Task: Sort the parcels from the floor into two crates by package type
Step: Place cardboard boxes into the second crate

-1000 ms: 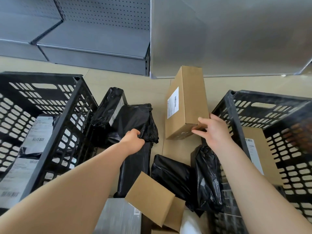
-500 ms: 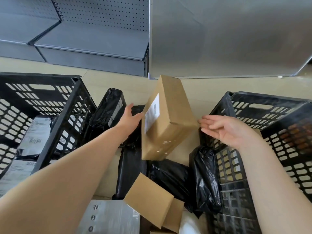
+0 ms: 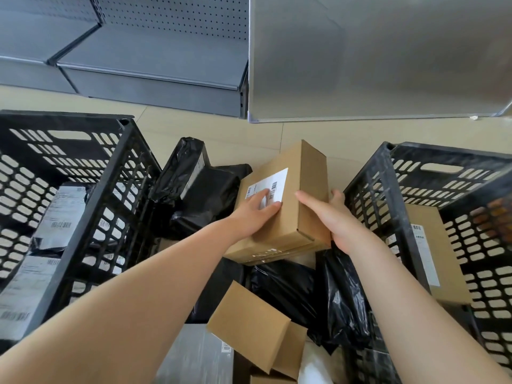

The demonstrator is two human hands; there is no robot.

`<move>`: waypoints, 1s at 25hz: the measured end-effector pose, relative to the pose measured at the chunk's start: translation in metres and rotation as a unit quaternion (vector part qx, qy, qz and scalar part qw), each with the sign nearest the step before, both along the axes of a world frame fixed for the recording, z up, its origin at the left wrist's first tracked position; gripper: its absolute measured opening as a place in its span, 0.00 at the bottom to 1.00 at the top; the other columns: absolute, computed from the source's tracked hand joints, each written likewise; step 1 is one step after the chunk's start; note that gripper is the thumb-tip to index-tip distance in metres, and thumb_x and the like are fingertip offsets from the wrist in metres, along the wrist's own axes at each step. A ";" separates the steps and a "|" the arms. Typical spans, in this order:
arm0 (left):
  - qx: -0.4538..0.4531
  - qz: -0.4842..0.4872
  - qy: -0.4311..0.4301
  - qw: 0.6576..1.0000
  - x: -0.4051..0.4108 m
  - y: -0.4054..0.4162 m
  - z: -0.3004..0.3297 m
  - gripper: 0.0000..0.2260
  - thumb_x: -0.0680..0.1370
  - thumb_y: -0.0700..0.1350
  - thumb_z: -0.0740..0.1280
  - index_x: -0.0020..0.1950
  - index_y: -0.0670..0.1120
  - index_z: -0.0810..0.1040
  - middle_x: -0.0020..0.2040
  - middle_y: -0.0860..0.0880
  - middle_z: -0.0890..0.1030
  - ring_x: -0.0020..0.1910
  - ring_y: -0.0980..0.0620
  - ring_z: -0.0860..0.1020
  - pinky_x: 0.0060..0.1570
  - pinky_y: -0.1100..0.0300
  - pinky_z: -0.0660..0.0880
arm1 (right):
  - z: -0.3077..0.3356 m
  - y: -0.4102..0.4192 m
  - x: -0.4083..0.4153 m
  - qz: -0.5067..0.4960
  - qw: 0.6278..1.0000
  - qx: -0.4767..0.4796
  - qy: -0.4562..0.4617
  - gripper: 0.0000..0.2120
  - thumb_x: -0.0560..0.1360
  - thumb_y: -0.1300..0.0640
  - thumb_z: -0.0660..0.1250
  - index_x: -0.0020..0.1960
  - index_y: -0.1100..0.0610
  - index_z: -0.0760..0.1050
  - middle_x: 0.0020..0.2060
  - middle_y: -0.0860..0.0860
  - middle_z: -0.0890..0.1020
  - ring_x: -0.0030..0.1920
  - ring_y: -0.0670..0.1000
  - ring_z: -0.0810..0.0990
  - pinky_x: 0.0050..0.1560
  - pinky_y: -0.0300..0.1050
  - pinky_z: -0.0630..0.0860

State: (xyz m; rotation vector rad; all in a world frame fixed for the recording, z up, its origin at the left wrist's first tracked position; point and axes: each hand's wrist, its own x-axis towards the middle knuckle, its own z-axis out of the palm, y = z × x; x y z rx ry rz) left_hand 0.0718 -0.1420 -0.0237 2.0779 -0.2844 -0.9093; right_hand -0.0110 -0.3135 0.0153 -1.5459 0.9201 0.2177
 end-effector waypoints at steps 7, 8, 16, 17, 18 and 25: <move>0.092 -0.014 -0.016 0.996 0.001 0.023 -0.016 0.31 0.81 0.61 0.59 0.81 0.53 0.54 0.80 0.49 0.58 0.75 0.43 0.63 0.73 0.46 0.62 | -0.015 -0.012 -0.010 -0.084 0.996 -0.014 -0.029 0.35 0.73 0.46 0.70 0.76 0.53 0.61 0.55 0.49 0.78 0.51 0.51 0.79 0.41 0.46 0.75; 0.120 -0.001 -0.030 0.992 0.004 0.029 -0.019 0.31 0.81 0.61 0.59 0.81 0.52 0.54 0.79 0.48 0.59 0.75 0.42 0.62 0.73 0.44 0.62 | -0.017 -0.016 -0.013 -0.110 0.993 -0.001 -0.038 0.35 0.73 0.45 0.69 0.75 0.53 0.63 0.56 0.51 0.79 0.52 0.52 0.80 0.41 0.47 0.75; 0.012 0.392 0.173 0.904 0.026 0.035 0.006 0.43 0.73 0.67 0.64 0.81 0.54 0.47 0.79 0.45 0.57 0.75 0.37 0.61 0.70 0.37 0.63 | -0.026 0.003 -0.012 -0.259 0.938 0.163 -0.165 0.37 0.71 0.50 0.71 0.76 0.56 0.63 0.63 0.54 0.81 0.59 0.53 0.82 0.61 0.54 0.78; -0.015 0.417 0.202 0.886 0.023 0.035 0.007 0.45 0.72 0.68 0.64 0.81 0.56 0.46 0.80 0.46 0.55 0.75 0.37 0.60 0.70 0.34 0.62 | -0.027 0.013 -0.009 -0.272 0.930 0.177 -0.171 0.32 0.73 0.50 0.71 0.74 0.55 0.65 0.62 0.53 0.81 0.59 0.53 0.82 0.61 0.55 0.78; -0.042 0.433 0.219 0.874 0.021 0.034 0.007 0.45 0.71 0.68 0.65 0.81 0.57 0.46 0.80 0.47 0.54 0.76 0.37 0.59 0.69 0.32 0.62 | -0.028 0.022 -0.005 -0.277 0.926 0.193 -0.170 0.29 0.74 0.51 0.70 0.72 0.54 0.68 0.62 0.53 0.82 0.59 0.53 0.82 0.61 0.58 0.78; -0.242 0.438 0.231 0.834 0.017 0.013 0.023 0.49 0.60 0.73 0.71 0.77 0.62 0.56 0.71 0.49 0.71 0.66 0.41 0.73 0.63 0.33 0.71 | -0.035 0.055 0.005 -0.246 0.918 0.265 -0.163 0.27 0.76 0.51 0.69 0.72 0.52 0.65 0.63 0.54 0.79 0.61 0.56 0.80 0.54 0.60 0.82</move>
